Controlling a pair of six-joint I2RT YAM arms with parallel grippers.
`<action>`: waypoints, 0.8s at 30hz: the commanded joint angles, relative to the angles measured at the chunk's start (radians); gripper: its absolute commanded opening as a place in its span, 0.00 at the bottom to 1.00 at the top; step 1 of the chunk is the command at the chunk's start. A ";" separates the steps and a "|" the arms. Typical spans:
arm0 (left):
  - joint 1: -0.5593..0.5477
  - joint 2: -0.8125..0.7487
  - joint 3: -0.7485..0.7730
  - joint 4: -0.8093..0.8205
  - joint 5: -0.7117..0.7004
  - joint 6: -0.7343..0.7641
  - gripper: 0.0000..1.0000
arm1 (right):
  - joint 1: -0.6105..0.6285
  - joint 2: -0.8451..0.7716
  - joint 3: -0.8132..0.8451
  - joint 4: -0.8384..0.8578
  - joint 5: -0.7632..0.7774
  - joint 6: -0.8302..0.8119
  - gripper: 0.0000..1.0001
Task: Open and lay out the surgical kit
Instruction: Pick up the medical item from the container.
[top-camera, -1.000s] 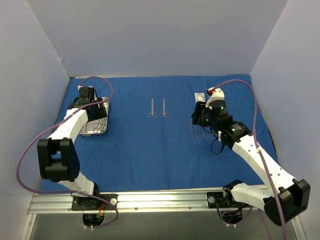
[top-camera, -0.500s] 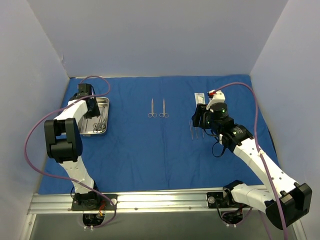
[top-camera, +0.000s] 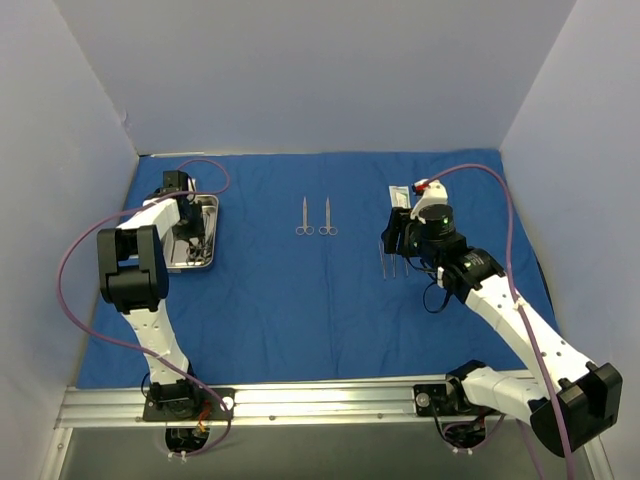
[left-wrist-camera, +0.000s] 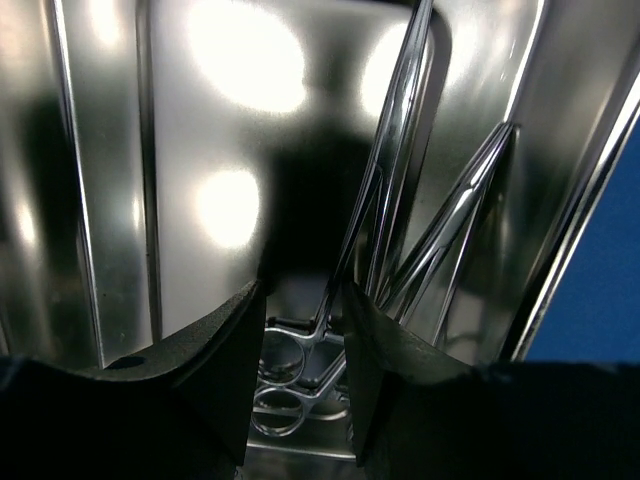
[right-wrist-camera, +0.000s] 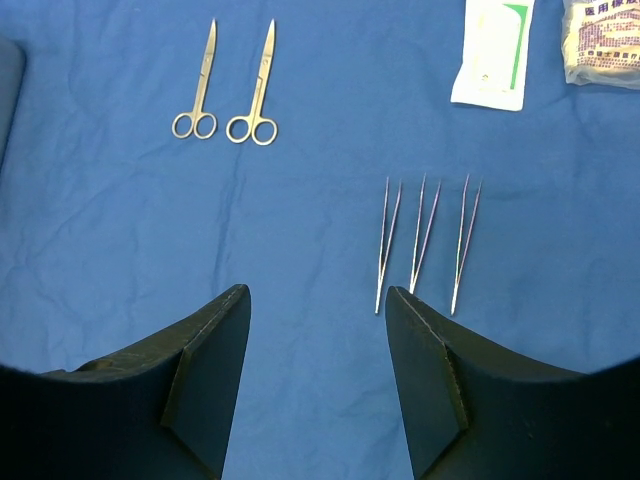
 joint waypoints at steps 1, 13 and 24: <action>0.010 0.023 0.050 -0.007 0.014 0.029 0.46 | -0.009 0.005 0.009 0.021 -0.003 -0.020 0.52; 0.013 0.075 0.075 -0.020 0.035 0.030 0.36 | -0.009 0.025 0.014 0.020 -0.006 -0.033 0.52; 0.033 0.089 0.081 -0.044 0.080 0.044 0.02 | -0.009 0.034 0.014 0.014 -0.011 -0.040 0.52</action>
